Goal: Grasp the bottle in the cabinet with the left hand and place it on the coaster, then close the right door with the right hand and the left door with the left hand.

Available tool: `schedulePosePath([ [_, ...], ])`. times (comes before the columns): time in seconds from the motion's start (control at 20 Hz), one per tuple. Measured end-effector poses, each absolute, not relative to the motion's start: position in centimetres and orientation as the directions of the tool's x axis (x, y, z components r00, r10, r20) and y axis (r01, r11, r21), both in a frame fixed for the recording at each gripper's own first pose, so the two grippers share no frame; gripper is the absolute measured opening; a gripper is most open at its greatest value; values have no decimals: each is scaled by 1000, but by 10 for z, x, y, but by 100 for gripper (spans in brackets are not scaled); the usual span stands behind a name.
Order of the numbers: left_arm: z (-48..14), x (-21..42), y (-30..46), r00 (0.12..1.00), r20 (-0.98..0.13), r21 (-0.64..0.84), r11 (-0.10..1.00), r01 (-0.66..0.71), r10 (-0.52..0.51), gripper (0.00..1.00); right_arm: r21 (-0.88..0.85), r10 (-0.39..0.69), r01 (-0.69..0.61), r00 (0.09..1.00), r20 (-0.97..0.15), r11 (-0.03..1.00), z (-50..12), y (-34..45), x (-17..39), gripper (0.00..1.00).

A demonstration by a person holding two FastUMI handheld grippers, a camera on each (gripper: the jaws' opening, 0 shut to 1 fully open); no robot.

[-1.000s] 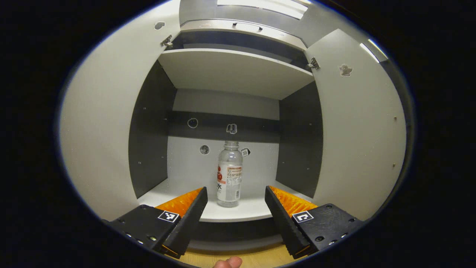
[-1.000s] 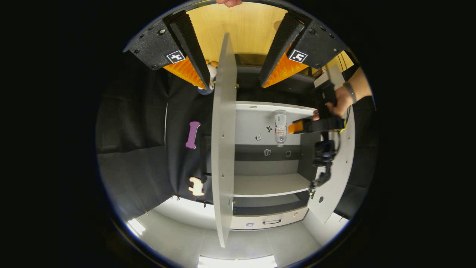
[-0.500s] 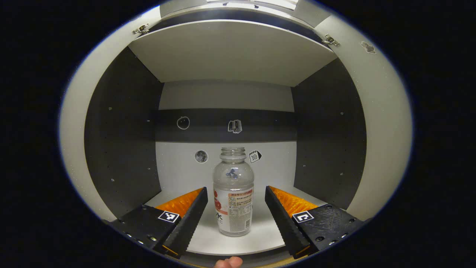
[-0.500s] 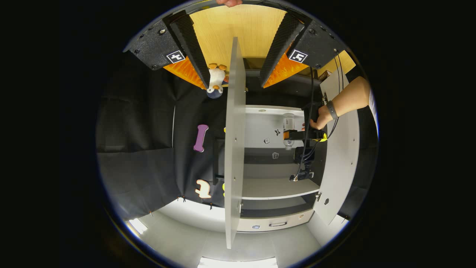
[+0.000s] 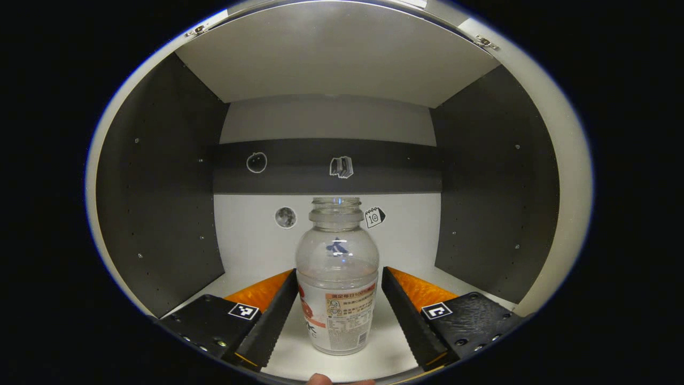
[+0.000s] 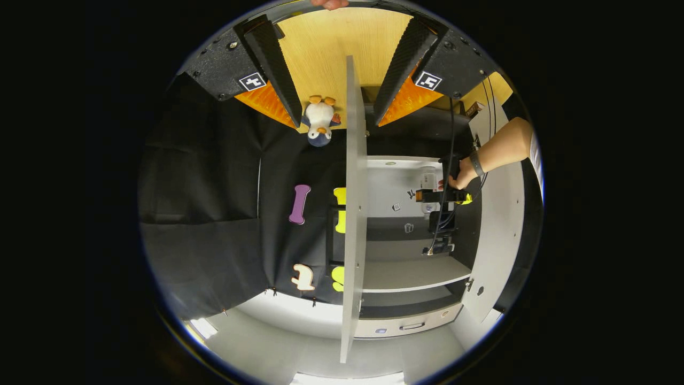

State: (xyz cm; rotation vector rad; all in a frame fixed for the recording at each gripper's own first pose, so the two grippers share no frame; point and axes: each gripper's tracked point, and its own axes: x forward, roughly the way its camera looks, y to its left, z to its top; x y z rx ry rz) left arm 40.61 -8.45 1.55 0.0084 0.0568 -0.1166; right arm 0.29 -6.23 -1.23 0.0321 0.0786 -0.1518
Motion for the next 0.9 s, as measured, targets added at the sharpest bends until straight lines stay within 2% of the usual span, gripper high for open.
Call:
schedulePosePath([
  [0.05,16,404,-84,991,-57,-2,992,123,-123,81,27,-147,150,986,-81,988,-13,-63,4,83],
  [0.35,30,397,-83,989,-18,-5,989,147,-147,72,36,-120,122,990,-69,992,-10,-60,6,83],
  [0.8,54,341,-79,984,2,-18,984,176,-176,72,20,-47,47,999,-24,999,5,-43,2,83],
  [0.85,55,330,-79,984,3,-16,984,176,-176,75,20,-33,33,999,-17,999,7,-39,1,83],
  [0.9,58,320,-78,984,10,-4,984,178,-178,72,21,-17,18,1000,-9,1000,10,-36,-1,83],
])
